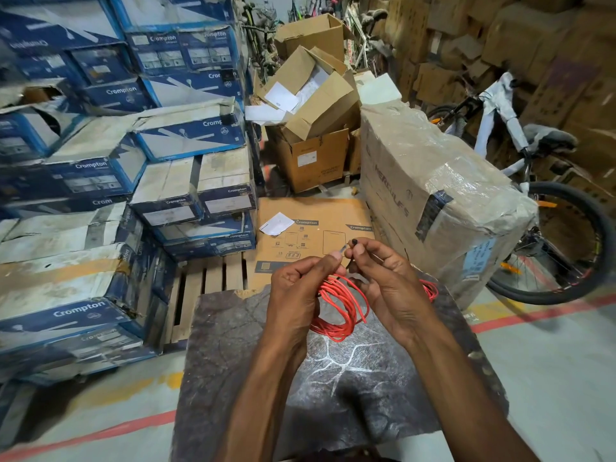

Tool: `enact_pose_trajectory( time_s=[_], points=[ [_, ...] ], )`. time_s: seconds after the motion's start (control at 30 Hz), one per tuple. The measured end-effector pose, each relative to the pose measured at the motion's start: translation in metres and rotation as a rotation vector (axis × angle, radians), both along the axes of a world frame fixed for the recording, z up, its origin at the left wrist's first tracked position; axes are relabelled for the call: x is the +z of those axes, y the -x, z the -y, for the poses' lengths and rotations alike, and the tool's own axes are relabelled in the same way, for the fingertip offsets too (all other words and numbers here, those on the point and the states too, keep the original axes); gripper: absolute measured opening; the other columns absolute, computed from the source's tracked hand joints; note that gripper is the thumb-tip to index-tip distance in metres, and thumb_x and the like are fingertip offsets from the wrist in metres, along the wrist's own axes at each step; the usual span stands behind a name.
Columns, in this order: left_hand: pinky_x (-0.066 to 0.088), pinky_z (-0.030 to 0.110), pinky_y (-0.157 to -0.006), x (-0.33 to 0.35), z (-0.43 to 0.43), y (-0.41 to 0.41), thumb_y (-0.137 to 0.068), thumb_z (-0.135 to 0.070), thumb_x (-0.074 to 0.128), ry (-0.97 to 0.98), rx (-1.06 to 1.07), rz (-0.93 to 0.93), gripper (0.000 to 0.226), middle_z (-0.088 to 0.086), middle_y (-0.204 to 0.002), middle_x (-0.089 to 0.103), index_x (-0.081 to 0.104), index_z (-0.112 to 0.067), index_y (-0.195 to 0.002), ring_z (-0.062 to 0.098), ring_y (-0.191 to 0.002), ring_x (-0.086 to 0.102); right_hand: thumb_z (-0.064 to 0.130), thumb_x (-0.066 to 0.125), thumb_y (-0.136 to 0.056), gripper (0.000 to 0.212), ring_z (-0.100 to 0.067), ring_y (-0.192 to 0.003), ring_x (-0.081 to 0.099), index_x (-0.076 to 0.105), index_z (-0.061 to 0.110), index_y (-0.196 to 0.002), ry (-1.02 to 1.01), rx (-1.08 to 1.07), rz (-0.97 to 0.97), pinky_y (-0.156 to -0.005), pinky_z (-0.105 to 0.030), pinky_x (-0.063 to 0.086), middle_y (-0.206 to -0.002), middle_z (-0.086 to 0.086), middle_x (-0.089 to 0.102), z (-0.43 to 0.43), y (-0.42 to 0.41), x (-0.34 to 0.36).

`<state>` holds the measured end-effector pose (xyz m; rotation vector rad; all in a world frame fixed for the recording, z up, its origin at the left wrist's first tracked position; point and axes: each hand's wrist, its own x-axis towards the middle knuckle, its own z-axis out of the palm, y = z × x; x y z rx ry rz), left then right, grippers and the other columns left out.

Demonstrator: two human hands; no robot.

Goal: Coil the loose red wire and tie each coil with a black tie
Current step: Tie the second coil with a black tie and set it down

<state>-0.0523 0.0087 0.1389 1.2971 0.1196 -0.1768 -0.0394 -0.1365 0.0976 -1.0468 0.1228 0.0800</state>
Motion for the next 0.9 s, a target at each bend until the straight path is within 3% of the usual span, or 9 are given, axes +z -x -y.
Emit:
enact_pose_trajectory(
  time_s=[0.33,0.53,0.63,0.9],
  points=[
    [0.046,0.017,-0.052,-0.0005,-0.0009,-0.003,-0.088,-0.019,0.072,0.005,-0.027,-0.027,0.023,0.003,-0.052,0.064,0.073,-0.008,-0.068,0.01,-0.045,0.056,0.049,0.094,-0.063,0.05,-0.017,-0.091,0.061,0.079,0.022,-0.101,0.058,0.023,0.009,-0.086,-0.039,0.047,-0.097,0.0,0.072,-0.0003,-0.0004,-0.0011],
    [0.047,0.017,-0.05,0.0005,-0.0011,-0.004,-0.09,-0.018,0.07,0.016,-0.03,-0.038,0.025,0.003,-0.051,0.063,0.071,-0.005,-0.069,0.01,-0.044,0.056,0.05,0.093,-0.065,0.047,-0.022,-0.095,0.058,0.079,0.023,-0.102,0.077,0.039,0.011,-0.09,-0.042,0.046,-0.097,-0.001,0.07,-0.0004,0.0012,-0.0001],
    [0.047,0.017,-0.051,0.001,-0.0009,-0.0044,-0.09,-0.017,0.07,0.024,-0.04,-0.04,0.024,0.002,-0.051,0.064,0.071,-0.004,-0.07,0.01,-0.044,0.056,0.047,0.091,-0.068,0.045,-0.017,-0.091,0.06,0.078,0.022,-0.103,0.081,0.041,0.011,-0.09,-0.042,0.045,-0.096,0.0,0.07,0.0005,0.0011,0.0003],
    [0.049,0.019,-0.053,0.0019,-0.0003,-0.0052,-0.09,-0.018,0.071,0.034,-0.045,-0.038,0.024,0.005,-0.055,0.067,0.073,-0.007,-0.068,0.011,-0.046,0.059,0.033,0.079,-0.08,0.022,-0.019,-0.092,0.057,0.079,0.021,-0.098,0.026,0.054,-0.011,-0.093,-0.043,0.046,-0.096,0.0,0.071,-0.002,0.0014,0.0039]
  ],
)
